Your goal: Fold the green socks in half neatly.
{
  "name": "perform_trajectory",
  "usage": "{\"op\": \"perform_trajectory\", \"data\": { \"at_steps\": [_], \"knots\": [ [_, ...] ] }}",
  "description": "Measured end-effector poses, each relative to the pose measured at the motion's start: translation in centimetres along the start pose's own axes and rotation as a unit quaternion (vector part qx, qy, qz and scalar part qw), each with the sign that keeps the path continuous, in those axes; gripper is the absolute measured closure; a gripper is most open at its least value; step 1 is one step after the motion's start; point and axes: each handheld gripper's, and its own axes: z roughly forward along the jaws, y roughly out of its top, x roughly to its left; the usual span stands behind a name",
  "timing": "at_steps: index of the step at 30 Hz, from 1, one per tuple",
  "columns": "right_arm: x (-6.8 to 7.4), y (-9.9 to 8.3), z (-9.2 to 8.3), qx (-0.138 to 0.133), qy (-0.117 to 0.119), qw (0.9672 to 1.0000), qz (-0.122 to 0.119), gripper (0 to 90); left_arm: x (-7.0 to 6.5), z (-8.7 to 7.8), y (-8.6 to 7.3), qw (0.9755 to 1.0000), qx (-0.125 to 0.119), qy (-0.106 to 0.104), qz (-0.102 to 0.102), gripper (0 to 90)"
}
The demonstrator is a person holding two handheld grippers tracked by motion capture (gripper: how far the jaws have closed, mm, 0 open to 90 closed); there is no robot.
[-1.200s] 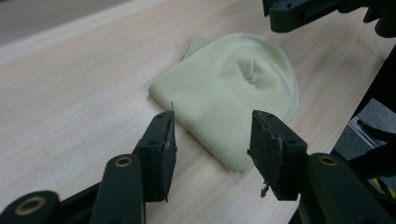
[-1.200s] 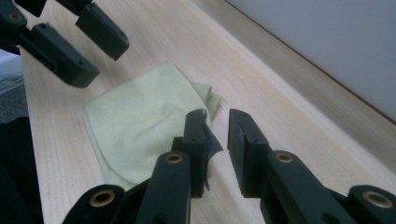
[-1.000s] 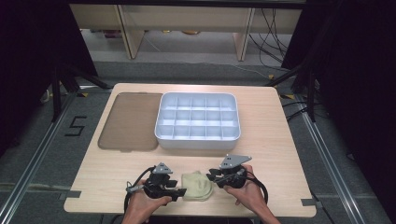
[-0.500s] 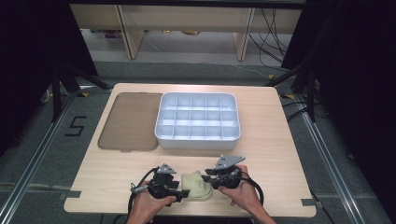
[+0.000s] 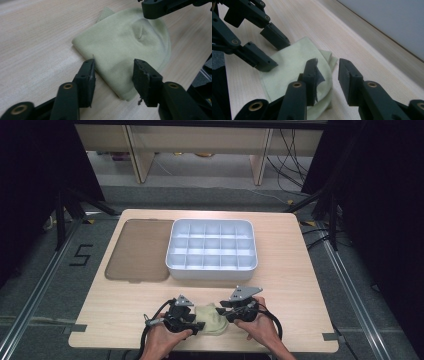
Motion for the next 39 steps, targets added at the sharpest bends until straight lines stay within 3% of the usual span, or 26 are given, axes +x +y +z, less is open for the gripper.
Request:
{"op": "perform_trajectory", "data": {
  "at_steps": [7, 12, 14, 18, 23, 30, 32, 33, 34, 35, 36, 37, 39],
  "knots": [
    [0.2, 0.0, 0.1, 0.003, 0.000, 1.0000, 0.002, 68.2, -0.2, 0.1, -0.1, 0.9997, -0.004, 0.011, 0.020, 65.1],
    [0.1, 0.0, 0.1, 0.003, 0.000, 1.0000, 0.001, 68.3, -0.3, 0.3, 0.0, 0.9997, -0.001, 0.002, 0.023, 73.3],
    [0.2, 0.0, 0.1, 0.004, 0.003, 1.0000, 0.006, 68.2, -0.4, 0.4, 0.0, 0.9999, -0.008, -0.005, 0.010, 76.3],
    [0.1, 0.0, 0.1, 0.003, 0.001, 1.0000, 0.001, 68.3, -0.5, 0.3, 0.2, 0.9999, -0.004, 0.002, 0.016, 81.3],
    [0.1, 0.0, -0.1, 0.000, 0.002, 1.0000, 0.003, 71.9, -0.6, 0.3, 0.5, 0.9997, 0.001, 0.006, 0.024, 83.2],
    [0.5, 0.3, -0.6, -0.017, 0.021, 0.9996, -0.008, 87.3, 0.0, -0.4, 0.7, 0.9998, -0.012, 0.014, 0.008, 83.7],
    [0.7, 0.3, -0.3, -0.012, 0.023, 0.9996, -0.013, 88.3, 0.3, -0.7, 0.8, 0.9997, -0.012, 0.016, 0.014, 83.7],
    [0.8, 0.3, -0.1, -0.015, 0.022, 0.9995, -0.014, 88.4, 0.2, -0.9, 0.8, 0.9997, -0.011, 0.021, 0.004, 83.7],
    [1.0, 0.3, 0.0, -0.009, 0.024, 0.9995, -0.016, 88.4, 0.5, -1.0, 0.9, 0.9996, -0.012, 0.020, 0.015, 83.7],
    [1.0, 0.4, 0.2, -0.007, 0.025, 0.9995, -0.020, 88.4, 0.4, -1.0, 0.9, 0.9997, -0.016, 0.020, 0.002, 83.7],
    [1.0, 0.5, 0.5, -0.012, 0.020, 0.9994, -0.024, 88.4, 0.5, -1.1, 0.9, 0.9997, -0.012, 0.022, 0.005, 83.7],
    [1.0, 0.6, 0.7, -0.012, 0.018, 0.9996, -0.020, 88.4, 0.7, -1.3, 1.0, 0.9996, -0.009, 0.022, 0.014, 83.7],
    [0.7, 1.0, 1.3, -0.014, 0.016, 0.9996, -0.016, 88.4, 0.7, -1.3, 1.0, 0.9997, -0.011, 0.023, 0.004, 83.7]
  ]
}}
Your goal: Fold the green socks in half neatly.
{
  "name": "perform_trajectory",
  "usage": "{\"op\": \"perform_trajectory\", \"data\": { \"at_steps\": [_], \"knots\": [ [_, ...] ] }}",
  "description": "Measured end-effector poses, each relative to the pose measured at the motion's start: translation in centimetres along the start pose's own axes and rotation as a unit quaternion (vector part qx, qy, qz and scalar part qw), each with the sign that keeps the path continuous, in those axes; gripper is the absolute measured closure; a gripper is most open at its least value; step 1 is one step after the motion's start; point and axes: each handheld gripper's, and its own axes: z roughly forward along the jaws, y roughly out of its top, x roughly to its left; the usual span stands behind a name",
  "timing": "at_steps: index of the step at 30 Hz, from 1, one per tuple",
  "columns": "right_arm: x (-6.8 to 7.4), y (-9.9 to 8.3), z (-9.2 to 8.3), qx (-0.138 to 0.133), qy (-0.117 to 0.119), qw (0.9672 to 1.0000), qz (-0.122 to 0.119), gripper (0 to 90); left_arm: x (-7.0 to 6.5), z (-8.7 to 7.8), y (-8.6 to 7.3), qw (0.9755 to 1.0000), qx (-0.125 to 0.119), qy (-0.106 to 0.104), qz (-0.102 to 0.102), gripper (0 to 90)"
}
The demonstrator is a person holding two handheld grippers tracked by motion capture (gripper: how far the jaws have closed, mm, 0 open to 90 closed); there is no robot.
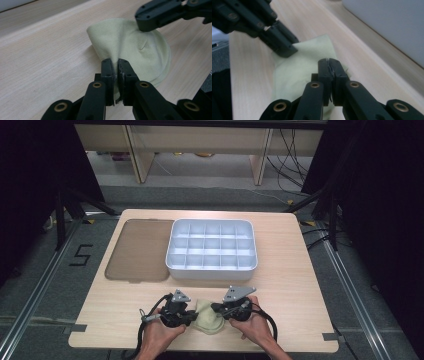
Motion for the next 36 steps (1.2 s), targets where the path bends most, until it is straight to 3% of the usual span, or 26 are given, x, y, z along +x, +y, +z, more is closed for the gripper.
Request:
{"op": "perform_trajectory", "data": {
  "at_steps": [3, 4, 7, 12, 16, 21, 23, 25, 26, 30, 36],
  "knots": [
    [-0.4, 0.5, 1.1, 0.002, -0.002, 1.0000, 0.004, 88.4, 0.2, -0.2, 0.1, 1.0000, 0.003, 0.003, 0.004, 83.7],
    [-0.5, 0.6, 1.5, 0.000, -0.003, 1.0000, 0.000, 88.4, 0.0, -0.2, 0.0, 1.0000, -0.004, 0.004, -0.007, 83.7],
    [-0.5, 0.7, 2.6, 0.017, -0.001, 0.9999, 0.001, 88.5, 0.0, -0.4, 0.2, 1.0000, -0.002, -0.002, 0.002, 83.7],
    [-0.6, 0.7, 3.5, 0.017, 0.001, 0.9998, -0.002, 89.4, -0.4, -0.6, 0.5, 0.9999, -0.004, -0.005, 0.012, 83.7],
    [-0.6, 0.7, 3.4, 0.014, 0.003, 0.9999, 0.000, 89.1, -0.4, -0.5, 0.6, 1.0000, -0.004, 0.001, 0.007, 83.8],
    [-0.7, 1.0, 2.1, -0.004, 0.008, 0.9999, 0.010, 89.0, 0.1, -0.8, 0.7, 1.0000, -0.003, -0.002, 0.002, 83.8],
    [-0.3, 1.1, 1.5, -0.015, 0.012, 0.9998, 0.008, 89.0, 0.5, -1.0, 0.7, 0.9999, -0.003, 0.002, 0.013, 83.9],
    [0.2, 1.1, 1.1, -0.016, 0.022, 0.9996, 0.007, 89.0, 0.6, -1.0, 0.7, 1.0000, -0.007, 0.004, -0.003, 83.9],
    [0.6, 1.1, 1.0, -0.018, 0.028, 0.9994, 0.009, 89.0, 0.8, -1.0, 0.7, 1.0000, -0.006, 0.004, 0.002, 83.9],
    [1.6, 1.0, 1.3, -0.008, 0.048, 0.9988, -0.003, 89.0, 1.1, -1.2, 0.6, 1.0000, -0.005, 0.007, -0.002, 83.8],
    [2.1, 0.7, 2.1, 0.005, 0.056, 0.9984, -0.002, 89.0, 1.2, -1.2, 0.6, 0.9998, -0.014, 0.017, -0.003, 83.8]
  ]
}}
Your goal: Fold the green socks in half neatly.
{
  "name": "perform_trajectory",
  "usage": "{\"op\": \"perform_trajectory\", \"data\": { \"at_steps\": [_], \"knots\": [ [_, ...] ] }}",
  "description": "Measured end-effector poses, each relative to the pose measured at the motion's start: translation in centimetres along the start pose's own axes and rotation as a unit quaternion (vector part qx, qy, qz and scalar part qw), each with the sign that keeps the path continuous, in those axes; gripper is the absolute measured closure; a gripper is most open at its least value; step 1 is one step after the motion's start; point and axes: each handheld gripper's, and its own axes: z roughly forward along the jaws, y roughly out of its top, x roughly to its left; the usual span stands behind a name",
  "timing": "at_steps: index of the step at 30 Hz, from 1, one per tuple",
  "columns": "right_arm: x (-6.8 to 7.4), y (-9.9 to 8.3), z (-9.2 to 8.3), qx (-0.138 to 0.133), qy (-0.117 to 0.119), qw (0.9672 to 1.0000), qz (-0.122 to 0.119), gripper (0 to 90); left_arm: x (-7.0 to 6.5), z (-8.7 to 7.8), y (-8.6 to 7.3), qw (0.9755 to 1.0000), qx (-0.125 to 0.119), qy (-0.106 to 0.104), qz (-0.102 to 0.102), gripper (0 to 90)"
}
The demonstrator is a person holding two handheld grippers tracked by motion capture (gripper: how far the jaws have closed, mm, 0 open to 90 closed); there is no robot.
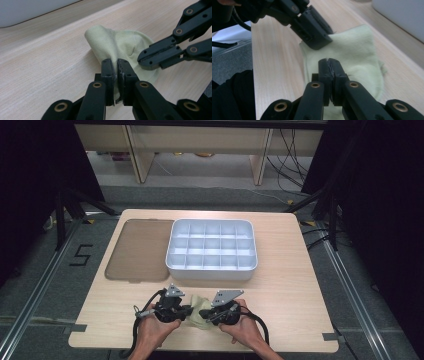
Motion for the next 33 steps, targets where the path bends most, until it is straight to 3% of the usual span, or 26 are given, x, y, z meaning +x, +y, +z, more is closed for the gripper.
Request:
{"op": "perform_trajectory", "data": {
  "at_steps": [6, 18, 21, 25, 30, 33],
  "knots": [
    [0.5, -0.1, 1.0, 0.007, 0.014, 0.9997, -0.018, 88.9, 0.1, -0.2, 0.1, 0.9999, 0.007, -0.003, 0.011, 83.8],
    [0.8, -0.5, 1.9, 0.022, 0.011, 0.9991, -0.034, 89.1, 0.0, 0.0, -0.1, 0.9999, 0.003, 0.005, 0.009, 83.8],
    [1.0, -0.5, 2.0, 0.021, 0.007, 0.9990, -0.040, 89.2, 0.0, -0.1, 0.0, 0.9998, 0.006, 0.002, 0.019, 83.8],
    [0.6, -0.4, 1.2, 0.007, 0.012, 0.9998, -0.017, 88.4, -0.1, -0.3, 0.1, 0.9996, 0.006, 0.008, 0.025, 83.8],
    [-1.7, -0.2, -0.8, -0.017, -0.018, 0.9995, 0.020, 88.5, 0.0, -0.6, 0.2, 0.9994, 0.009, 0.008, 0.032, 83.8],
    [-2.5, -0.4, -0.6, -0.015, -0.027, 0.9992, 0.024, 88.5, -0.4, -0.6, 0.4, 0.9991, 0.010, 0.010, 0.040, 83.8]
  ]
}}
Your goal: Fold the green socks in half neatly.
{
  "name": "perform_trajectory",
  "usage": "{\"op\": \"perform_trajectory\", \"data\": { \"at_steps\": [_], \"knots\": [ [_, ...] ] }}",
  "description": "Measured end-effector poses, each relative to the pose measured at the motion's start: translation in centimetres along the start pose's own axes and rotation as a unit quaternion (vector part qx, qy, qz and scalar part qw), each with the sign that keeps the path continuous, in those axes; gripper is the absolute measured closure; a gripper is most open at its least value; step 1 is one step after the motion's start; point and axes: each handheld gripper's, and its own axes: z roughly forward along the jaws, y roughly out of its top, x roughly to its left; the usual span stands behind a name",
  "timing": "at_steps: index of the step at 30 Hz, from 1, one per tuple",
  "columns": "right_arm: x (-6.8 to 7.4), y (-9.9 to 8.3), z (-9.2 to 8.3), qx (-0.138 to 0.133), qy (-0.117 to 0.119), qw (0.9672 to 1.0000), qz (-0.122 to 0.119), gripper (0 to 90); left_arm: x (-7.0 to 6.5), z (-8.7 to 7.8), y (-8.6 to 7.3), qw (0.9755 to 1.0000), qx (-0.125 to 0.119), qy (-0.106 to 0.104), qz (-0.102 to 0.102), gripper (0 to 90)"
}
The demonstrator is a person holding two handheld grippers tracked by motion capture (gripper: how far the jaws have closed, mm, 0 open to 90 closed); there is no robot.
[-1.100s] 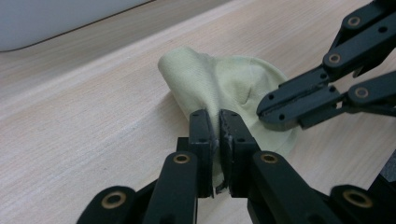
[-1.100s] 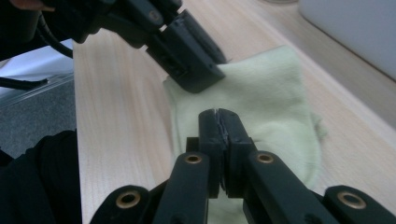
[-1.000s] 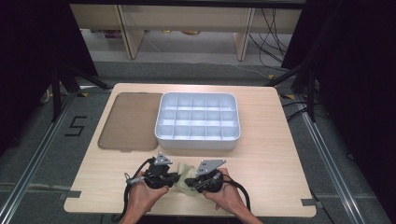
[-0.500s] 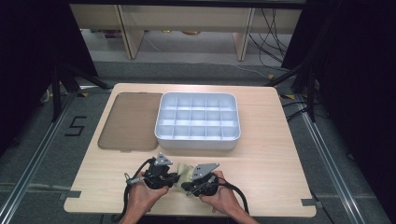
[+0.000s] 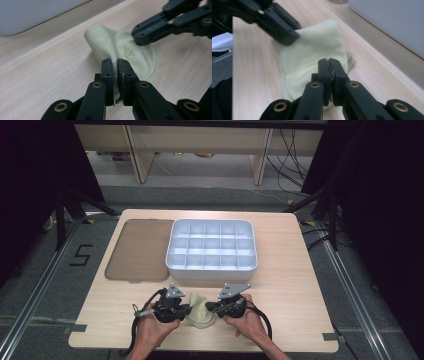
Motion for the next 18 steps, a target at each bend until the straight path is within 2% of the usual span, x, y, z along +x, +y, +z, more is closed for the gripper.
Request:
{"op": "perform_trajectory", "data": {
  "at_steps": [2, 5, 7, 8, 9, 13, 14, 15, 16, 18],
  "knots": [
    [-0.3, -0.1, 0.4, 0.002, -0.001, 1.0000, -0.001, 88.5, -0.4, 0.0, 0.2, 1.0000, 0.004, 0.002, 0.008, 83.7],
    [-0.5, -0.1, 0.8, -0.007, 0.002, 0.9998, 0.016, 88.5, -0.8, 0.0, 0.4, 0.9998, 0.007, 0.003, 0.017, 83.7],
    [-0.8, -0.1, 0.9, 0.005, 0.005, 0.9999, 0.012, 88.4, -1.0, 0.2, 0.5, 0.9998, -0.003, 0.011, 0.013, 83.7],
    [-0.8, -0.2, 1.1, 0.010, 0.009, 0.9998, 0.016, 88.5, -1.1, 0.2, 0.7, 0.9997, 0.004, 0.007, 0.022, 83.7],
    [-0.9, -0.3, 1.2, 0.009, 0.010, 0.9997, 0.019, 88.5, -1.3, 0.4, 0.7, 0.9997, 0.000, 0.013, 0.020, 83.7],
    [-1.1, -0.3, 1.2, 0.006, 0.014, 0.9996, 0.024, 88.5, -1.9, 0.9, 0.9, 0.9995, -0.001, 0.009, 0.032, 83.7],
    [-1.2, -0.3, 1.2, 0.007, 0.018, 0.9995, 0.024, 88.5, -2.1, 1.0, 1.0, 0.9996, -0.002, -0.001, 0.029, 83.7],
    [-1.0, -0.3, 1.1, 0.010, 0.021, 0.9990, 0.039, 88.5, -2.1, 1.0, 1.1, 0.9992, 0.009, -0.002, 0.039, 83.7],
    [-1.2, -0.3, 1.1, 0.009, 0.020, 0.9992, 0.032, 88.5, -2.3, 1.2, 1.1, 0.9994, 0.006, -0.003, 0.035, 83.7],
    [-1.2, -0.3, 1.2, 0.007, 0.019, 0.9993, 0.031, 88.5, -2.6, 1.6, 1.2, 0.9991, 0.003, 0.000, 0.042, 83.7]
  ]
}}
